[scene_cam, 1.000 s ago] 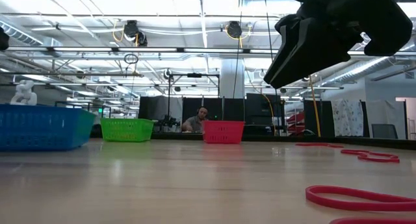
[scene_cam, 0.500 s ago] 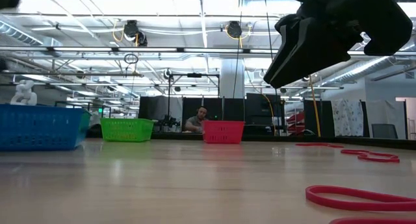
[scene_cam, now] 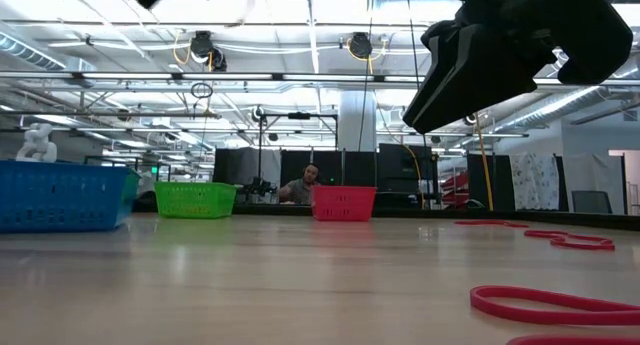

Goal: Sort rubber bands into baskets
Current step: Put the red rubber band into the red bin

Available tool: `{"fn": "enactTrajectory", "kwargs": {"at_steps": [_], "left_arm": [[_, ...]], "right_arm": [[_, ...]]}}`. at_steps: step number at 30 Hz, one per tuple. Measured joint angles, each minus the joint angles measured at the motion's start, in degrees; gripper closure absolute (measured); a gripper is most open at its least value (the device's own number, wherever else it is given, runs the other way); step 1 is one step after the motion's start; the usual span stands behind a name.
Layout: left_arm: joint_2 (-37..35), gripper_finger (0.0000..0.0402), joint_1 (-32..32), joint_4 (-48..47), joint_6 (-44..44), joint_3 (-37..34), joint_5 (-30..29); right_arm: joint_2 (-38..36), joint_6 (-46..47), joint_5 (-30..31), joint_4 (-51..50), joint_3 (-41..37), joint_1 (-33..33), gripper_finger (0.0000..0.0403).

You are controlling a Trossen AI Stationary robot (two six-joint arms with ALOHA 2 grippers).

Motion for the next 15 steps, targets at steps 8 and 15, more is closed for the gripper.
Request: {"fn": "enactTrajectory", "kwargs": {"at_steps": [8,15], "left_arm": [[2.5,0.0399,21.6,2.3,15.2,0.3,0.1],[12.0,0.0399,41.2,18.1,27.9,0.3,13.1]], "right_arm": [[0.0,0.0,0.0,0.0,0.0,0.0,0.0259],[0.0,0.0,0.0,-0.1,0.0,0.0,0.0259]]}}
